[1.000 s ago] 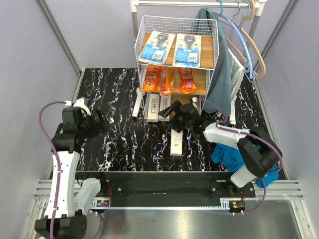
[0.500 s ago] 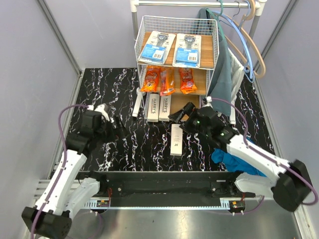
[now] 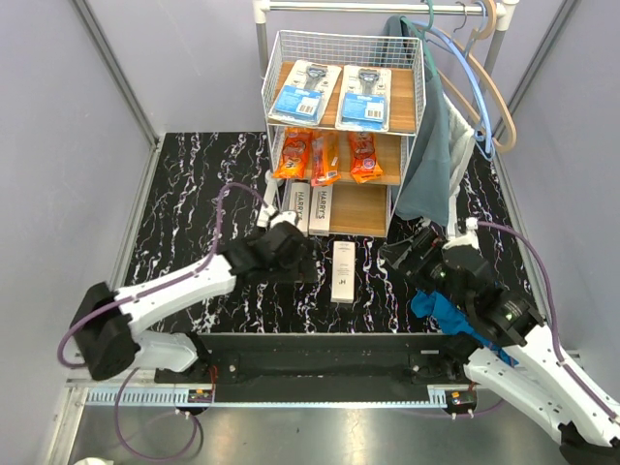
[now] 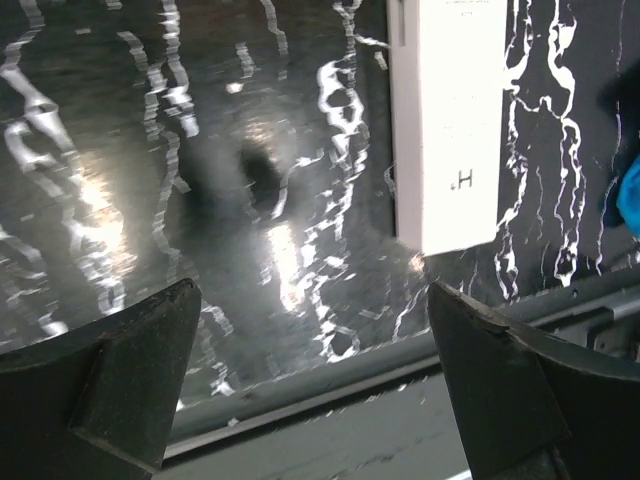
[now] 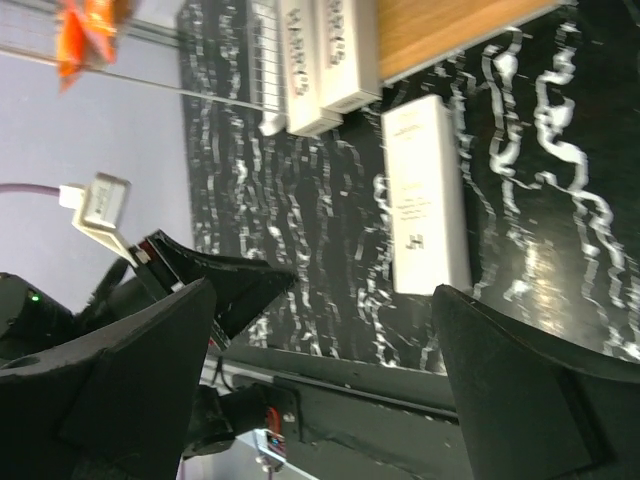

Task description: Place and organize the shaving razors onto the shelf

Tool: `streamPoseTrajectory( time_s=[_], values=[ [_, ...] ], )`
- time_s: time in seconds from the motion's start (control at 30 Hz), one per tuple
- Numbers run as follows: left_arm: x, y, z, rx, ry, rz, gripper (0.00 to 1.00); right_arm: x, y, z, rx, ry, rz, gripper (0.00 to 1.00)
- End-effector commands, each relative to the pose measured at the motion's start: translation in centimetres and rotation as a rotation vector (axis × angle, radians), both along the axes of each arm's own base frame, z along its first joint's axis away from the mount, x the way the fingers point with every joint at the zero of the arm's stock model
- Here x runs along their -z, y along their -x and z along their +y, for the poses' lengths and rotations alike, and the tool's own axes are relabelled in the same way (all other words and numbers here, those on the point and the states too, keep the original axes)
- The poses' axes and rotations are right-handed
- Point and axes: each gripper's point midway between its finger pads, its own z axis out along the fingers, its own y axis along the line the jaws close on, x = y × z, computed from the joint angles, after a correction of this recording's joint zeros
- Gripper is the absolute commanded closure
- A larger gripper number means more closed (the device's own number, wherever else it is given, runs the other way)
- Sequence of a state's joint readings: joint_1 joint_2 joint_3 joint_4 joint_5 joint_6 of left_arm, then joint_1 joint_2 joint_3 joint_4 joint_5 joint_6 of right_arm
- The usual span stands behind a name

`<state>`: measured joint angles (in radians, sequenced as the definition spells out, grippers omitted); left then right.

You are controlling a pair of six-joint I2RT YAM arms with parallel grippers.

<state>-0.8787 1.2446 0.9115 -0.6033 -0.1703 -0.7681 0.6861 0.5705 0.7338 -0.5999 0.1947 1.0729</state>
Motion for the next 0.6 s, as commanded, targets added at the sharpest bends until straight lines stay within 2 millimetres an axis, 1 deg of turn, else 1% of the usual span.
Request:
streamPoseTrajectory(
  time_s=[0.0, 0.03, 0.07, 0.17, 0.2, 0.3, 0.33, 0.4, 0.43, 0.47, 0.5, 0.53, 0.57],
  values=[
    [-2.3, -2.5, -4.2, -0.062, 0.045, -0.119, 0.01, 1.1, 0.8, -2.4, 0.066, 0.078, 0.039, 0.00],
    [-2.7, -2.6, -4.9, -0.057, 0.048, -0.129, 0.01, 1.2, 1.0, -2.7, 0.072, 0.075, 0.041, 0.00],
    [-2.5, -2.4, -5.6, -0.051, 0.047, -0.127, 0.01, 1.3, 1.1, -2.7, 0.073, 0.072, 0.042, 0.00],
    [-2.9, -2.3, -6.6, -0.049, 0.052, -0.149, 0.01, 1.3, 1.4, -3.2, 0.087, 0.065, 0.043, 0.00],
    [-2.9, -2.4, -6.6, -0.055, 0.050, -0.155, 0.01, 1.4, 1.6, -3.4, 0.092, 0.065, 0.044, 0.00],
    [-2.6, -2.5, -7.4, -0.046, 0.053, -0.156, 0.01, 1.6, 1.8, -3.6, 0.097, 0.054, 0.046, 0.00],
    [-1.7, -2.5, -7.9, -0.035, 0.039, -0.147, 0.01, 2.0, 1.9, -3.6, 0.099, 0.052, 0.054, 0.00],
    [-1.4, -2.5, -9.0, -0.013, 0.035, -0.140, 0.01, 2.3, 2.1, -3.6, 0.097, 0.044, 0.058, 0.00],
    [-0.2, -2.3, -9.6, 0.005, 0.005, -0.128, 0.01, 2.4, 2.2, -3.6, 0.097, 0.037, 0.061, 0.00],
    [-0.3, -2.5, -10.4, 0.013, 0.009, -0.129, 0.01, 2.5, 2.2, -3.6, 0.099, 0.035, 0.064, 0.00],
    [0.1, -2.5, -10.9, 0.024, 0.000, -0.122, 0.01, 2.4, 2.3, -3.6, 0.097, 0.029, 0.064, 0.01],
    [1.2, -2.3, -11.4, 0.034, -0.020, -0.104, 0.01, 2.4, 2.5, -3.7, 0.097, 0.026, 0.064, 0.01],
    [1.1, -2.4, -12.1, 0.040, -0.013, -0.102, 0.01, 2.4, 2.6, -3.8, 0.098, 0.027, 0.068, 0.01]
  ],
)
